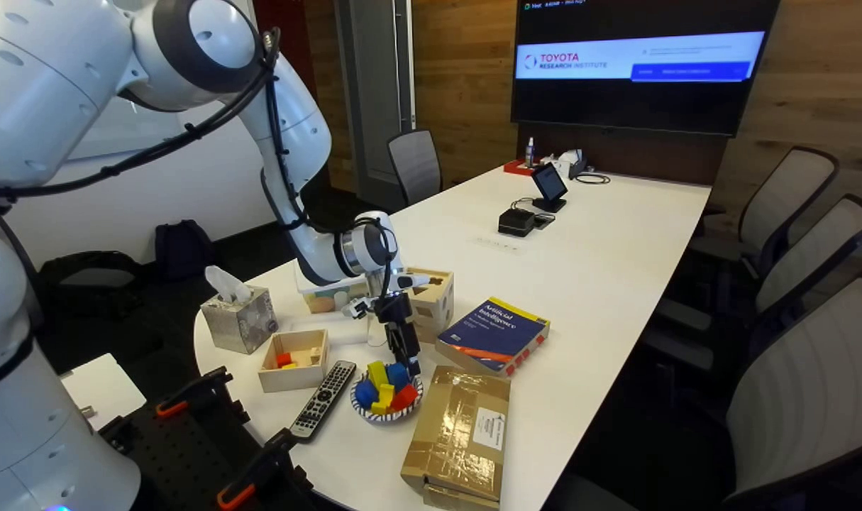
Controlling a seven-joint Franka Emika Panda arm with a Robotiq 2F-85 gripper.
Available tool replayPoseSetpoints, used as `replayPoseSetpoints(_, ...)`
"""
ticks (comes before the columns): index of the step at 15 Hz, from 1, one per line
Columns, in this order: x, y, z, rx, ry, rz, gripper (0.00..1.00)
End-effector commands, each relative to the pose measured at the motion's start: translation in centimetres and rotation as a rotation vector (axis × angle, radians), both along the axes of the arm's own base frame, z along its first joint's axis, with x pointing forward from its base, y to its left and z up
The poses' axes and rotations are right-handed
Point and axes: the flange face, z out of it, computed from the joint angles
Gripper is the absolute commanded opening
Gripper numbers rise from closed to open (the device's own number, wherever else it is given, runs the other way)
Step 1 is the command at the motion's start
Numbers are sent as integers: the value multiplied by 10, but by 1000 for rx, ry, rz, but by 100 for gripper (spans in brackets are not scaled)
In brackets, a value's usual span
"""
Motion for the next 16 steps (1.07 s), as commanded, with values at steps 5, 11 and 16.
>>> replayPoseSetpoints(5, 1, 0, 0, 0, 1, 0, 100)
replayPoseSetpoints(11, -3, 1, 4, 13, -8, 11, 100)
replayPoseSetpoints(16, -2, 2, 11, 27, -28, 20, 100)
